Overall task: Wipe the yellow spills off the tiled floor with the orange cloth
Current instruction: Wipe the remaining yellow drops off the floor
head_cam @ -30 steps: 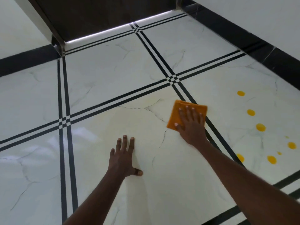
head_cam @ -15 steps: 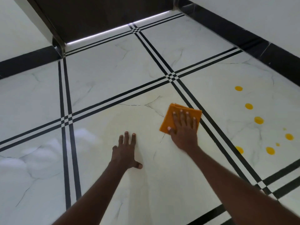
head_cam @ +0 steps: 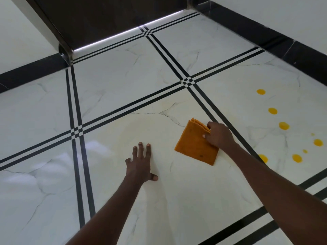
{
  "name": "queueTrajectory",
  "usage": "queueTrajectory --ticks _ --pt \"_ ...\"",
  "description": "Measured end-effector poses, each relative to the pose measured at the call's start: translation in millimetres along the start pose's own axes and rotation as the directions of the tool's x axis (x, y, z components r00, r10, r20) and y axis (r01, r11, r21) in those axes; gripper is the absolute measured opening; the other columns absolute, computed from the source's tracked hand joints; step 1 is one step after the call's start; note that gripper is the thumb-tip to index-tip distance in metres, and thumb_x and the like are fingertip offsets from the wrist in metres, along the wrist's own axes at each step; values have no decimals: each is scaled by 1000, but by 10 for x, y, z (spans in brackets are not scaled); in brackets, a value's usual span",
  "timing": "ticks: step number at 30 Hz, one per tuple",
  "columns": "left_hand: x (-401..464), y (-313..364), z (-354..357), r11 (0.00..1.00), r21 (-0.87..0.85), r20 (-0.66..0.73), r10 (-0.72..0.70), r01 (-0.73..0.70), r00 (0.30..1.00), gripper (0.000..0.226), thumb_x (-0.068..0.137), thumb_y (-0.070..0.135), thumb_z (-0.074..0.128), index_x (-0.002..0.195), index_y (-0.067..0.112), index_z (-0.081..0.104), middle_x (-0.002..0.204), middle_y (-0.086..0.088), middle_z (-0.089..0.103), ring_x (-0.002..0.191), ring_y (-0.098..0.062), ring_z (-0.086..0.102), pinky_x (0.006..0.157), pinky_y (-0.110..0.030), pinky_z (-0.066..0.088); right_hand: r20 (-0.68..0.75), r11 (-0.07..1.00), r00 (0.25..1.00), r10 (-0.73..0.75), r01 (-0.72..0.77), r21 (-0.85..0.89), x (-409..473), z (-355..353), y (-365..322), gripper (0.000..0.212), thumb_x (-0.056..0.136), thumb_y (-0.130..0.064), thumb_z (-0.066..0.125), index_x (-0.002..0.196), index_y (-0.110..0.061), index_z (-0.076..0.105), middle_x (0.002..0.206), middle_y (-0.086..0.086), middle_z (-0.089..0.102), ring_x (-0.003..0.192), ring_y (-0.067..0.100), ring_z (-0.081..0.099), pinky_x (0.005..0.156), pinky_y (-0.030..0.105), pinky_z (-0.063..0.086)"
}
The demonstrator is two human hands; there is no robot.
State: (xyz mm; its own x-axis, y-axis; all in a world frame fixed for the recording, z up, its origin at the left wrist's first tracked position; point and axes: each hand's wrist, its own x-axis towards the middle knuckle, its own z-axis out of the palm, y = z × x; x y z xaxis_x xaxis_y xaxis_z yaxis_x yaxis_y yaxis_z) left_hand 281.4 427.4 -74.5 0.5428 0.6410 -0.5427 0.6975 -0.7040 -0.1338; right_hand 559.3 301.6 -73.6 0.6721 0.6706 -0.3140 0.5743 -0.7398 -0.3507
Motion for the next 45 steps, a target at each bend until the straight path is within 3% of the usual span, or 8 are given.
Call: queueTrajectory --ticks 7,17,21,24,30,36,39,45 --pt "35 -32 25 999 -30 1 22 -22 1000 136 71 65 75 156 21 -21 164 -13 -24 154 -35 -9 114 -54 30 83 905 996 -26 -12 426 -252 -672 161 44 89 -34 75 126 -13 64 108 5 62 100 28 61 88 41 50" --pt "71 125 -179 998 -66 37 -6 9 999 122 80 55 74 159 14 -9 165 -18 -9 153 -37 2 113 -54 31 -120 977 977 -175 187 100 -578 -1122 -49 17 91 -51 66 100 -36 66 81 -15 61 75 10 58 78 31 42" --pt "104 348 -329 978 -75 -142 182 -194 973 92 92 49 61 160 18 8 166 -14 7 153 -30 11 115 -47 30 -229 991 965 -126 112 -72 -507 -259 97 59 105 -53 30 119 -9 67 118 18 68 114 38 63 91 39 45" --pt "157 571 -324 963 -74 -159 246 -260 956 94 92 58 56 160 18 6 167 -15 4 154 -31 7 118 -48 26 -56 934 975 -216 190 -302 -367 394 466 74 104 -58 6 161 -16 24 165 21 27 153 42 24 121 61 23" --pt "353 837 -286 959 -45 -121 273 -280 954 124 76 73 65 159 18 -9 166 -15 -16 154 -34 -10 122 -53 13 -232 980 969 -89 44 -192 -854 759 326 72 103 -56 21 164 -19 9 170 19 10 156 43 10 124 63 9" --pt "413 719 -322 942 47 -13 334 -333 943 147 62 63 84 157 19 -20 162 -16 -27 153 -35 -17 122 -51 10 -31 801 849 -527 484 -352 -429 676 331 71 102 -61 6 163 -26 15 170 13 16 156 37 17 122 64 18" --pt "385 664 -295 937 31 -65 349 -347 935 145 62 63 84 158 19 -16 164 -12 -24 154 -30 -14 123 -44 10 -184 926 946 -268 200 -321 368 372 632 73 103 -63 10 158 -23 37 162 16 37 147 43 38 113 66 35" --pt "344 699 -290 947 19 -65 321 -320 945 144 61 64 83 158 21 -15 164 -10 -26 154 -28 -16 124 -44 10 -383 985 919 94 -142 -98 -647 520 876 72 100 -55 27 161 -17 26 166 22 24 153 45 22 121 64 16"
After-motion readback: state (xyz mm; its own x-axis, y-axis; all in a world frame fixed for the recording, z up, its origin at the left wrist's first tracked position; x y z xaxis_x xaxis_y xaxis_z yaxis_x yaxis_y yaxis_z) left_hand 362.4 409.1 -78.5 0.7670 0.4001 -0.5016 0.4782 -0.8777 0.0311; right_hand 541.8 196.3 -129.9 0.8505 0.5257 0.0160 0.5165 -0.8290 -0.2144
